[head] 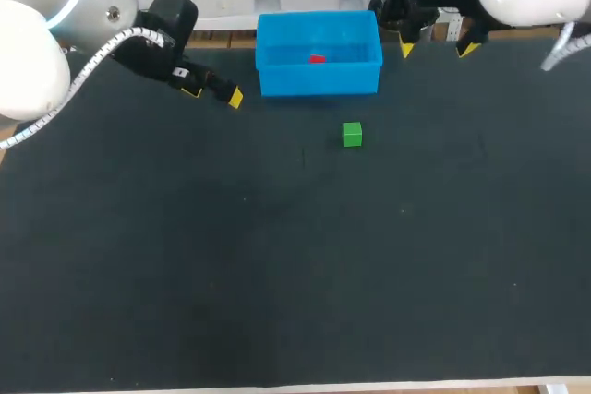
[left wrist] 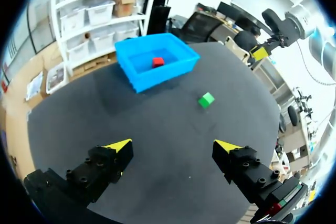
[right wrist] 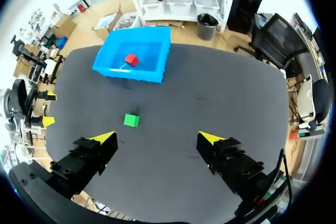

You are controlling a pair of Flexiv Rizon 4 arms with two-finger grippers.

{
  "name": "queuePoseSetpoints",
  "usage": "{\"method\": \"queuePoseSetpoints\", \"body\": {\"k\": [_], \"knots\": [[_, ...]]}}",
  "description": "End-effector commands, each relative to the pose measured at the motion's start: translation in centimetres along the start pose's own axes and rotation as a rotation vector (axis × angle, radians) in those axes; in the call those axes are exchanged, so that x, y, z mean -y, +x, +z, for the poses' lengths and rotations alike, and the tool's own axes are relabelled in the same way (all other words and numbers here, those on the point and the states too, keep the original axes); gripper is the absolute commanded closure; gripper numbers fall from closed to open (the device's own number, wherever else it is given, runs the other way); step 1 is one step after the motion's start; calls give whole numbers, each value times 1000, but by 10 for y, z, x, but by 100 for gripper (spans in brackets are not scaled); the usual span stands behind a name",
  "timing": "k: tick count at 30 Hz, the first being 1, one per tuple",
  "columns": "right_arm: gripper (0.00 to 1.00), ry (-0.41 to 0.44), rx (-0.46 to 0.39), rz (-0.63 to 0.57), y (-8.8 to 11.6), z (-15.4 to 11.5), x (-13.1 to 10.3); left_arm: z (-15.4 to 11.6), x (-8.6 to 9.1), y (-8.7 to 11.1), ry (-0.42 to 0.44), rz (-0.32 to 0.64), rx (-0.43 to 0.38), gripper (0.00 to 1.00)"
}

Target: Use the left arm to pick the red cube and place it into the blue plastic box first, then use the right arm to grasp the green cube and put it into the same blue plastic box after the first action is fully finished.

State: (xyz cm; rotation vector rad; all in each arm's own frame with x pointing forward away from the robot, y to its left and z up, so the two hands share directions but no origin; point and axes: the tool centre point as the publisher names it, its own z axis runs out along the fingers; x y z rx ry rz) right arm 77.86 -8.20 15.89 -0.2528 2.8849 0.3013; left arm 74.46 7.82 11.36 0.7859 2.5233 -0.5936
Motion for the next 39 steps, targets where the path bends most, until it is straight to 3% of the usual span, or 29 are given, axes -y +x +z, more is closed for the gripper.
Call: {"method": "queuePoseSetpoints", "body": {"k": [1, 6, 19, 39], "knots": [[0, 67, -105, 7, -9, 5, -7, 0, -1, 1, 6, 3, 4, 0], [0, 117, -163, 3, -13, 11, -14, 0, -1, 1, 6, 3, 4, 0], [0, 153, -202, 11, -27, 26, -37, 0, -1, 1, 6, 3, 4, 0], [0, 140, -219, -23, -41, 44, -81, 0, -1, 1, 6, 3, 4, 0]]}}
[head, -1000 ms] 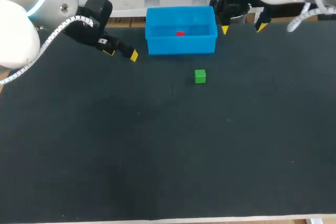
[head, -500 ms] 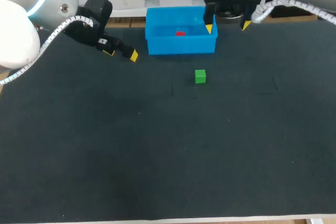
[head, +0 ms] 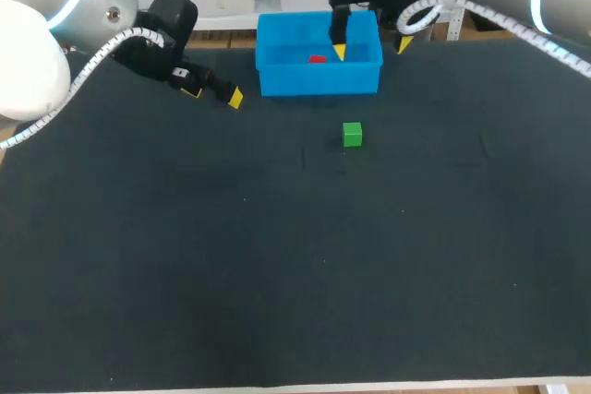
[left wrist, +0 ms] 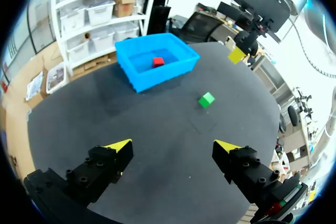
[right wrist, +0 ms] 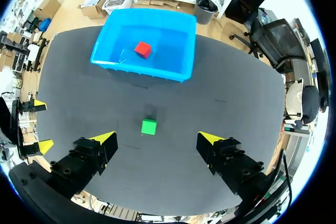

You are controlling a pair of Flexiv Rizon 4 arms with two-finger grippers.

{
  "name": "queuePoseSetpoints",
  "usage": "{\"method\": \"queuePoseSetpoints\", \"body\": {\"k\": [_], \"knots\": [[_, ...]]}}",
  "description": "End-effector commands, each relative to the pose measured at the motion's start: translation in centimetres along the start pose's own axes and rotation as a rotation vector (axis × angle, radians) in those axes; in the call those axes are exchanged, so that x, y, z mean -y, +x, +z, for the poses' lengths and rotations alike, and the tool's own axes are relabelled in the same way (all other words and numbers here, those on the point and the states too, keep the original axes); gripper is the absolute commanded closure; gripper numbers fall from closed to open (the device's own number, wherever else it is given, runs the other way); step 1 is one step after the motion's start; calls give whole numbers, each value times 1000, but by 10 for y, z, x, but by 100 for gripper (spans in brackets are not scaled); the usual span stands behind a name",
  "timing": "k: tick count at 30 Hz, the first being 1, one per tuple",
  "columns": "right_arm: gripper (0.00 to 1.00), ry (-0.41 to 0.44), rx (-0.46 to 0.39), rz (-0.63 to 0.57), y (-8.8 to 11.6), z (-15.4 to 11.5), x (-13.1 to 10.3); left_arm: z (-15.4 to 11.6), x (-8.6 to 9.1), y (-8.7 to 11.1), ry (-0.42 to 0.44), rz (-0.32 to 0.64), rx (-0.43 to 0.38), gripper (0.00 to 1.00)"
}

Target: Use the left arm to pick the red cube and place it into the blue plastic box first, then use the right arm to grasp the green cube and put it into the same blue plastic box after the first action is fully finished.

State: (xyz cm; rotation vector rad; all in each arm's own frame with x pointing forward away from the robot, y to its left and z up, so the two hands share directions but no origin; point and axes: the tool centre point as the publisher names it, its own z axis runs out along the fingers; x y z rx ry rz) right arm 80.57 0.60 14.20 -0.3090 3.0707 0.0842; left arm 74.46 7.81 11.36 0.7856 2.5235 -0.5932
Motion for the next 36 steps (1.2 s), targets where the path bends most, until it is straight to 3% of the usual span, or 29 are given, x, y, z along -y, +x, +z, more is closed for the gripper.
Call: {"method": "queuePoseSetpoints", "body": {"k": [1, 36], "knots": [[0, 12, -34, -1, -7, 1, -5, 0, -1, 1, 6, 3, 4, 0], [0, 3, -27, 11, -7, 0, -6, 0, -1, 1, 6, 3, 4, 0]]}}
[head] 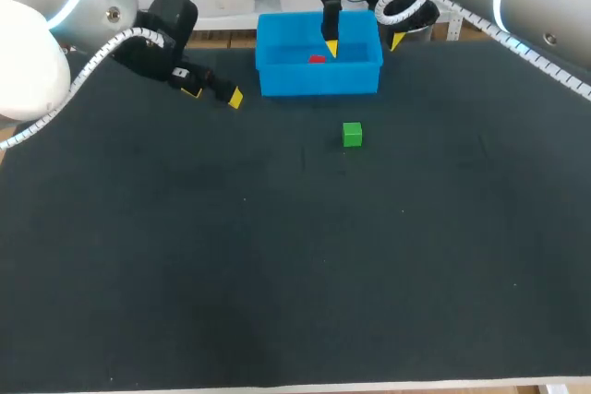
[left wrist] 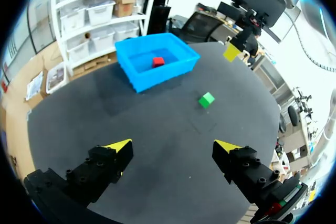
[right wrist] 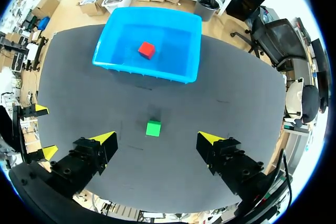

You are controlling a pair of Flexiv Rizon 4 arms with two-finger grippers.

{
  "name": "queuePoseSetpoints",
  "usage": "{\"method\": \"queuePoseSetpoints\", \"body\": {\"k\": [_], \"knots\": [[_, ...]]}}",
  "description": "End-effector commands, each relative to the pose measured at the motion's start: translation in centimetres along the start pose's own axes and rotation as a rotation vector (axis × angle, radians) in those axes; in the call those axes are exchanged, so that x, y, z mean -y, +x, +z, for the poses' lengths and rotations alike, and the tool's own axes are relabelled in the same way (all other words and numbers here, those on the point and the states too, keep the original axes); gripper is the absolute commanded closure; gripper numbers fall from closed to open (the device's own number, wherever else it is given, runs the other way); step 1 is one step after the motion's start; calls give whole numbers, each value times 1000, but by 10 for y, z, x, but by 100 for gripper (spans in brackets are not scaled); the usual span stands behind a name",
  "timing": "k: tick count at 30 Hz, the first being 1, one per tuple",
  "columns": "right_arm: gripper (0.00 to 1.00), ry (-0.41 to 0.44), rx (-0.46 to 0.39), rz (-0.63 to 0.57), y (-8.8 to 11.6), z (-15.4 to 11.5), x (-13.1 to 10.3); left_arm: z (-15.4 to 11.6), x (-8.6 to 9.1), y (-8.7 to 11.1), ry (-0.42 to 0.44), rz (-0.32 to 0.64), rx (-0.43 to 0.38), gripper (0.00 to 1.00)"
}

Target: Use the left arm to pick the red cube and place it into the blue plastic box first, then use the right arm to grasp the green cube and put it into the same blue plastic box after the first action is fully finished.

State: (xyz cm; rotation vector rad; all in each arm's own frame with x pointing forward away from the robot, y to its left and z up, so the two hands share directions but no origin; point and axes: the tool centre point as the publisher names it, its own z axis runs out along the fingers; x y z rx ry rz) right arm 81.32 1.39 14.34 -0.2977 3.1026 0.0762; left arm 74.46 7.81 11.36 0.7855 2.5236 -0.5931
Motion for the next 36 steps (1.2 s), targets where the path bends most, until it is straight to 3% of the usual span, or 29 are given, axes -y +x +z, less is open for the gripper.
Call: {"method": "queuePoseSetpoints", "body": {"k": [1, 17, 36], "knots": [[0, 0, 3, 1, 2, 0, 0, 0, -1, 1, 6, 3, 4, 0], [0, 122, -27, 77, 5, 20, -5, 0, -1, 1, 6, 3, 4, 0], [0, 66, 69, 123, 21, 61, -6, 0, -1, 1, 6, 3, 4, 0]]}}
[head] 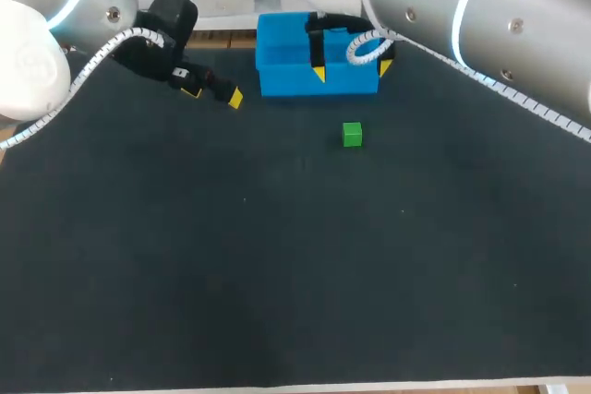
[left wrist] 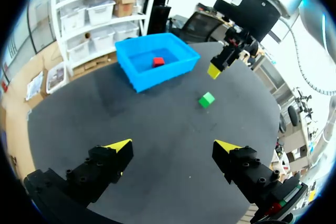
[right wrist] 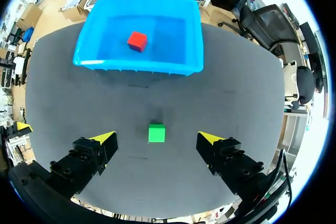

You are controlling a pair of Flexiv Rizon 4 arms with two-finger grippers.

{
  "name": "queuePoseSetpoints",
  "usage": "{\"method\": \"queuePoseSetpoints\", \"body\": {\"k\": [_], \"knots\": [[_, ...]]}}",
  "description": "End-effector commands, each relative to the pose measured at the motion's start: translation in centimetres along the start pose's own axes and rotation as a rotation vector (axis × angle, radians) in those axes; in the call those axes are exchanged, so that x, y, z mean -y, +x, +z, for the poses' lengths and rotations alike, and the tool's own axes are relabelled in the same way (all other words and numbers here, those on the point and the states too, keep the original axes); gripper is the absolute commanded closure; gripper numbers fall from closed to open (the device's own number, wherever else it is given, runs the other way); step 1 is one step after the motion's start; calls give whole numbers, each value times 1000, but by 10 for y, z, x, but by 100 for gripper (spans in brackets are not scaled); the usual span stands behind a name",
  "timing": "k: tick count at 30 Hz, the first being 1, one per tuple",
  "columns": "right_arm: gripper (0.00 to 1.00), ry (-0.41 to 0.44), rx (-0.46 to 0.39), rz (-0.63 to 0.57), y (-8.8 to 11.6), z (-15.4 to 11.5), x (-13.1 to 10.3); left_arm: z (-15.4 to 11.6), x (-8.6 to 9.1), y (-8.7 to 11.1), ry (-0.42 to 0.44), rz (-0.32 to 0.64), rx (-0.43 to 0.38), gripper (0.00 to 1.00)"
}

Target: Use the left arm to pick the red cube and place it into the blue plastic box first, then use the right arm to grasp the green cube and put it into the same blue plastic box after the first action is fully finished.

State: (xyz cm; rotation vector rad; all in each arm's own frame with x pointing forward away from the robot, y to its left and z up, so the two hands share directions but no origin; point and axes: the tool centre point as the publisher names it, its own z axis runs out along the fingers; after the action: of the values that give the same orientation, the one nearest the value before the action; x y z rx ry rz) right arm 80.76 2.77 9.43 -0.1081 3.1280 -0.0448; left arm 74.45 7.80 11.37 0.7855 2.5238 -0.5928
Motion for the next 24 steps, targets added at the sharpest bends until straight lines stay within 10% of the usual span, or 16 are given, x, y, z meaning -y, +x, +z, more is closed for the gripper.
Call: {"method": "queuePoseSetpoints", "body": {"k": [1, 24], "knots": [[0, -17, 85, 5, 15, 12, 7, 0, -1, 1, 6, 3, 4, 0], [0, 13, 115, -34, 22, 64, 3, 0, -1, 1, 6, 3, 4, 0]]}}
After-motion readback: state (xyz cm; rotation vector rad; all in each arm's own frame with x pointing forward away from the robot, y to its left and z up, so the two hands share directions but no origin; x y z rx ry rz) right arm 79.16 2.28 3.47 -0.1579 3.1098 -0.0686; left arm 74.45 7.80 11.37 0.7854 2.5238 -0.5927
